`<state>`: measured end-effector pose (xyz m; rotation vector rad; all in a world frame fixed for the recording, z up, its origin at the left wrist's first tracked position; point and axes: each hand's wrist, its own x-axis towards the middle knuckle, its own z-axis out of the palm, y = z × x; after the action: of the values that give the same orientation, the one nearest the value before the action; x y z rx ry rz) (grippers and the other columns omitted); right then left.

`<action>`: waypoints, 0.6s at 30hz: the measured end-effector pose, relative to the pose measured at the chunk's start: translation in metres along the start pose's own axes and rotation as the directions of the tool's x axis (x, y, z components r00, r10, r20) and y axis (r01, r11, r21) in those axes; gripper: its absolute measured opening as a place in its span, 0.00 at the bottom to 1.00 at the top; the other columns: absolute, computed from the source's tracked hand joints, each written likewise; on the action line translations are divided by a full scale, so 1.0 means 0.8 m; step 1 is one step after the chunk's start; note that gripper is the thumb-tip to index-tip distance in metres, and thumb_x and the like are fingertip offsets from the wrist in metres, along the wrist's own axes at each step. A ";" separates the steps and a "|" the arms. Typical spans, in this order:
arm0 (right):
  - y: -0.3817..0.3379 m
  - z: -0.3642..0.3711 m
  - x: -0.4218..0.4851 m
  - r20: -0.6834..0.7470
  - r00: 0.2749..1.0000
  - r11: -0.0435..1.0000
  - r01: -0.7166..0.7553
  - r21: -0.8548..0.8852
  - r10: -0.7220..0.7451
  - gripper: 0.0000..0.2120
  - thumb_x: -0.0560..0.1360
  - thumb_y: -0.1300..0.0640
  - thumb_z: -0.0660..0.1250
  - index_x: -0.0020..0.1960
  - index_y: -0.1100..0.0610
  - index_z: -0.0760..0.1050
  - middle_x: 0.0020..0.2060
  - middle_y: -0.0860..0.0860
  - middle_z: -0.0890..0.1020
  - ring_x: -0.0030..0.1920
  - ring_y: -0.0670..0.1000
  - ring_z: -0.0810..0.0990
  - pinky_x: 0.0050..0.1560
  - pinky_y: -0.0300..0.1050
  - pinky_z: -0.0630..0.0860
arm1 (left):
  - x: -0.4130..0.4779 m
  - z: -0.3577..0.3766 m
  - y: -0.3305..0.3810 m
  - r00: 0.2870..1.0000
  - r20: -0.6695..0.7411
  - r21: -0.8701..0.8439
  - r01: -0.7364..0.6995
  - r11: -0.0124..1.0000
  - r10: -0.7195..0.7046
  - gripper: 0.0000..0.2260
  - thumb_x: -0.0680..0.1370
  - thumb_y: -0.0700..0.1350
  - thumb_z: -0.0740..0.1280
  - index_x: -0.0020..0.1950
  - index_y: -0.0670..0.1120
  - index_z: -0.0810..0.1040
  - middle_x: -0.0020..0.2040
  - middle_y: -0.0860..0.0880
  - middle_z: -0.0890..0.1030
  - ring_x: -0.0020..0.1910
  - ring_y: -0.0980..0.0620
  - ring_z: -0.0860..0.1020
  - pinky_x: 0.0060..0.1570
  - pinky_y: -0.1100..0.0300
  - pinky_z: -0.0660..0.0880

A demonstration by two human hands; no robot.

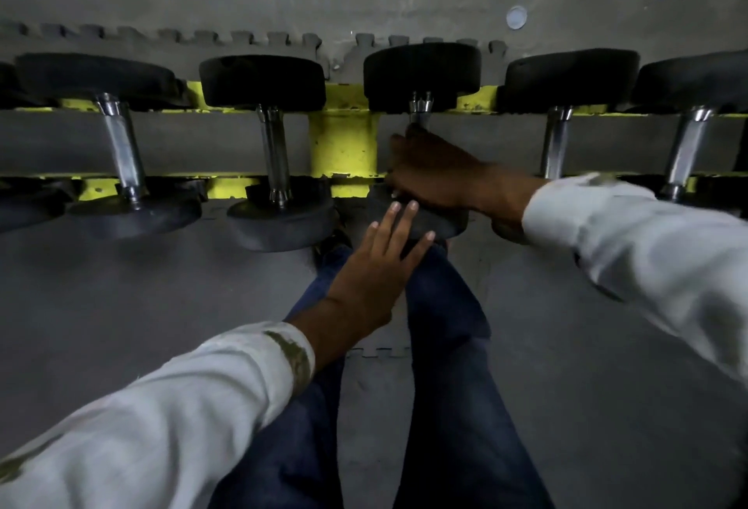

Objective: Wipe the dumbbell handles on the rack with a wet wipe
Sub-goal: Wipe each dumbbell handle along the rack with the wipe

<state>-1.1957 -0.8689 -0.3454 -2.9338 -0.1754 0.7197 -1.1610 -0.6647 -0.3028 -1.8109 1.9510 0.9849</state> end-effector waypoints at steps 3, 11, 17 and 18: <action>-0.003 -0.016 0.038 0.331 0.943 0.996 0.048 -0.074 -0.021 0.13 0.83 0.57 0.58 0.57 0.60 0.80 0.59 0.61 0.79 0.65 0.64 0.74 0.74 0.60 0.59 | 0.000 0.000 0.005 1.000 -0.022 -0.004 0.020 1.000 -0.020 0.52 0.74 0.48 0.71 0.83 0.45 0.35 0.78 0.31 0.30 0.80 0.30 0.37 0.79 0.37 0.49; 0.013 -0.017 0.024 0.413 0.909 0.999 0.054 0.006 -0.052 0.13 0.81 0.60 0.56 0.56 0.64 0.78 0.61 0.64 0.77 0.69 0.67 0.70 0.77 0.63 0.56 | -0.001 0.000 0.014 0.997 -0.021 0.031 0.078 0.997 -0.077 0.52 0.75 0.50 0.72 0.83 0.45 0.34 0.76 0.31 0.26 0.80 0.30 0.38 0.79 0.38 0.50; 0.017 -0.032 0.027 0.514 0.857 0.997 0.070 -0.034 -0.042 0.10 0.81 0.58 0.59 0.50 0.58 0.80 0.58 0.59 0.81 0.65 0.61 0.74 0.76 0.59 0.53 | 0.002 0.010 0.016 0.995 -0.029 0.072 0.098 0.993 -0.096 0.53 0.76 0.55 0.71 0.82 0.45 0.33 0.74 0.31 0.22 0.80 0.30 0.36 0.79 0.38 0.49; 0.014 -0.028 0.037 0.599 0.800 0.999 0.035 -0.035 -0.007 0.09 0.80 0.59 0.59 0.50 0.56 0.79 0.60 0.59 0.81 0.66 0.58 0.75 0.76 0.56 0.53 | 0.003 0.013 0.015 0.994 -0.028 0.086 0.107 0.991 -0.105 0.55 0.74 0.57 0.73 0.83 0.45 0.34 0.74 0.30 0.23 0.80 0.30 0.37 0.79 0.38 0.51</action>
<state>-1.1581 -0.8781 -0.3409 -2.6218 -0.2768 1.6431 -1.1755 -0.6603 -0.3086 -1.8641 1.8601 0.8358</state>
